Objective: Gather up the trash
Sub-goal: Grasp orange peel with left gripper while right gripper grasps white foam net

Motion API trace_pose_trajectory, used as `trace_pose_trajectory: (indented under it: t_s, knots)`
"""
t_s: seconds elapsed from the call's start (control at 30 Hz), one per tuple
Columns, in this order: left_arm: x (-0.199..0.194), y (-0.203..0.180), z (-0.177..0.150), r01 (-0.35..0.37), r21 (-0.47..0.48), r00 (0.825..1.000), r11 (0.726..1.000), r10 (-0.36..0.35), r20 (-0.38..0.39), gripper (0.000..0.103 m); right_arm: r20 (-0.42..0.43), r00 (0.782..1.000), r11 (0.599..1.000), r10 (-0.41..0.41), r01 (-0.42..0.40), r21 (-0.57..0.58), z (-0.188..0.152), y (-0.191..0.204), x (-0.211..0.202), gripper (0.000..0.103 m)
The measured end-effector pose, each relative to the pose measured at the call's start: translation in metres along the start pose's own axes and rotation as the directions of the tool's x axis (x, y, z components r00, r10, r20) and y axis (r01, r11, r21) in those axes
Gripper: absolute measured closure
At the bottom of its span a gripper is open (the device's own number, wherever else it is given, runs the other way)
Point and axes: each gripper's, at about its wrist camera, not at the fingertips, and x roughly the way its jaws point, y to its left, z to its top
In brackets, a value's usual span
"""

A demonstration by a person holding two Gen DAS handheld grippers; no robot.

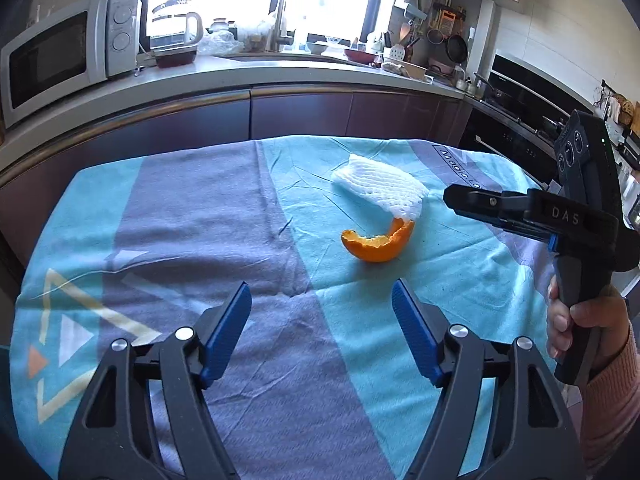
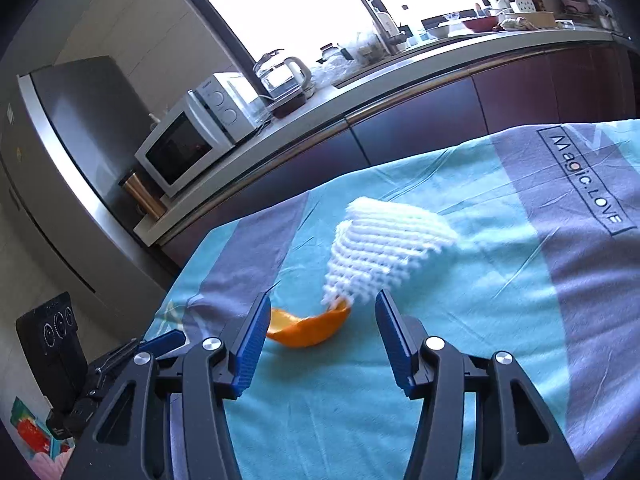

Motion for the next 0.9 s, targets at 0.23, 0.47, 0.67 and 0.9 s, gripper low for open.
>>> trace_pose_trajectory:
  t_s: [0.23,0.47,0.67,0.9]
  knots:
    - [0.041,-0.008,0.016,0.039,-0.025,0.997,0.999,-0.041,-0.061,0.045,-0.020,0.997,0.997,-0.081,0.081,0.003,0.030,-0.032,0.024,0.041]
    - [0.066,-0.020,0.027,0.068,-0.012,0.993,0.998,-0.069,-0.099,0.049,-0.063,0.993,0.995,-0.099,0.100,0.001,0.046,-0.049,0.045,0.033]
    - [0.079,-0.020,0.031,0.093,-0.019,0.987,0.995,-0.095,-0.126,0.059,-0.108,0.990,0.995,-0.092,0.088,-0.046,0.047,-0.041,0.059,0.033]
    - [0.081,-0.022,0.031,0.111,-0.022,0.986,0.994,-0.113,-0.124,0.068,-0.127,0.984,0.990,-0.123,0.112,-0.087,0.040,-0.038,0.065,0.048]
